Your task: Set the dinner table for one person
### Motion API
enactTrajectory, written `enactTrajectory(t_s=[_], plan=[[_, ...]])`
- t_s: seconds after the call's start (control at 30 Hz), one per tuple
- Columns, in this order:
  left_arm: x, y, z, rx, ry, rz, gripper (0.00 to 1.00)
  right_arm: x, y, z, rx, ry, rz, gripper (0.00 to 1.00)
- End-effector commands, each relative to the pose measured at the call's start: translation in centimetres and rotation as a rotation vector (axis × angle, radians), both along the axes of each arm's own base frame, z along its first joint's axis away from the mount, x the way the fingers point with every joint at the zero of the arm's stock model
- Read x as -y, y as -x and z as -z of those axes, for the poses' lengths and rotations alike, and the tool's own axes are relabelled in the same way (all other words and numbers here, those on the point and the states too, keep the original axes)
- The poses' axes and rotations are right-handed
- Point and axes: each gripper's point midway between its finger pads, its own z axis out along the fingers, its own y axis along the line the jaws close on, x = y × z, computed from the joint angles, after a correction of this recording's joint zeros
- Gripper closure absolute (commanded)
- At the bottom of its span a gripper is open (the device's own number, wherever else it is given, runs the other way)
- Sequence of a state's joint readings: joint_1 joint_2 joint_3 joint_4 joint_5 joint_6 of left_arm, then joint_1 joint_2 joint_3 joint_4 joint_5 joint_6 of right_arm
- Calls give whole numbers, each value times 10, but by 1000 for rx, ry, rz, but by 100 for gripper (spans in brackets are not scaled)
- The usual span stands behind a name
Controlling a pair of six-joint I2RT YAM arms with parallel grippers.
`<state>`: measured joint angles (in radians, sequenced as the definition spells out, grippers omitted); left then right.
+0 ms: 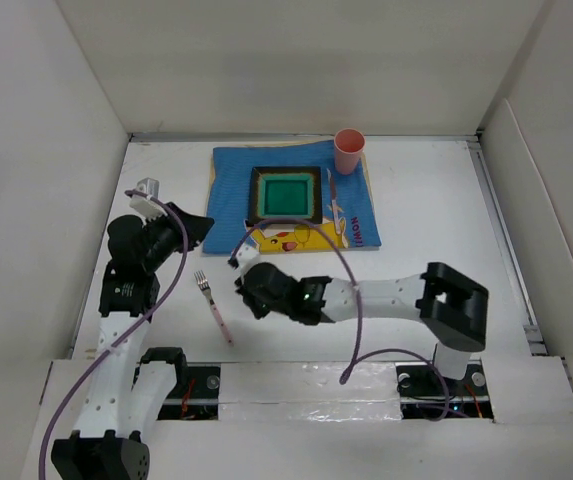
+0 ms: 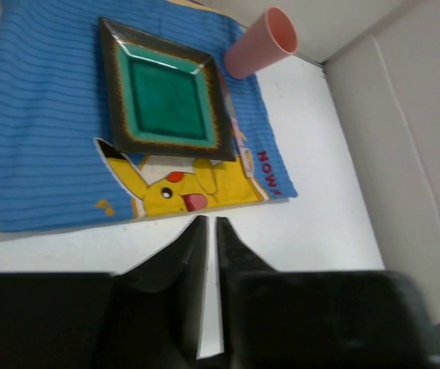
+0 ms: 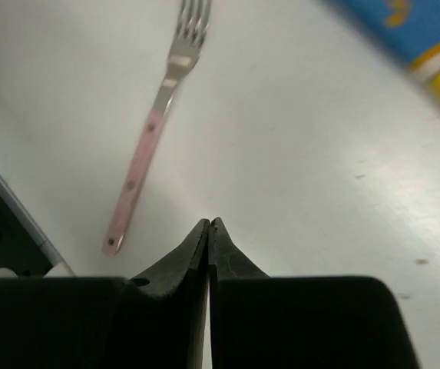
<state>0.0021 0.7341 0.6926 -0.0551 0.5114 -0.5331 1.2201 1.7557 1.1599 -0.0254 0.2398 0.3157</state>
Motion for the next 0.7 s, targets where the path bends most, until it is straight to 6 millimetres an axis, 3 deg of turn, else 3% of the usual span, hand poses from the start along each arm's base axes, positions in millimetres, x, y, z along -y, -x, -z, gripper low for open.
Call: enactTrajectory(t_s=[0.0,0.03,0.07,0.1,0.2,0.33,0.57,0.67], plan=[[-25,-6,-43,95,1,-168,84,-24,-5,2,53,25,60,79],[-31,-7,-48,90,4,-208,80,-37,-3,-4,63,17,47,71],[-37,-7,-46,59,6,-249,77,-45,8,2,60,32,29,66],[-48,-10,-57,67,9,-321,72,-49,12,19,52,74,19,60],[-70,-8,-60,50,18,-456,60,-63,17,25,41,79,11,56],[-87,-9,-51,6,48,-573,55,-75,20,53,5,104,-6,55],[-92,-8,-50,5,41,-604,54,-87,18,65,-10,124,0,56],[-90,-9,-48,-1,39,-590,54,-90,16,66,-14,121,15,63]])
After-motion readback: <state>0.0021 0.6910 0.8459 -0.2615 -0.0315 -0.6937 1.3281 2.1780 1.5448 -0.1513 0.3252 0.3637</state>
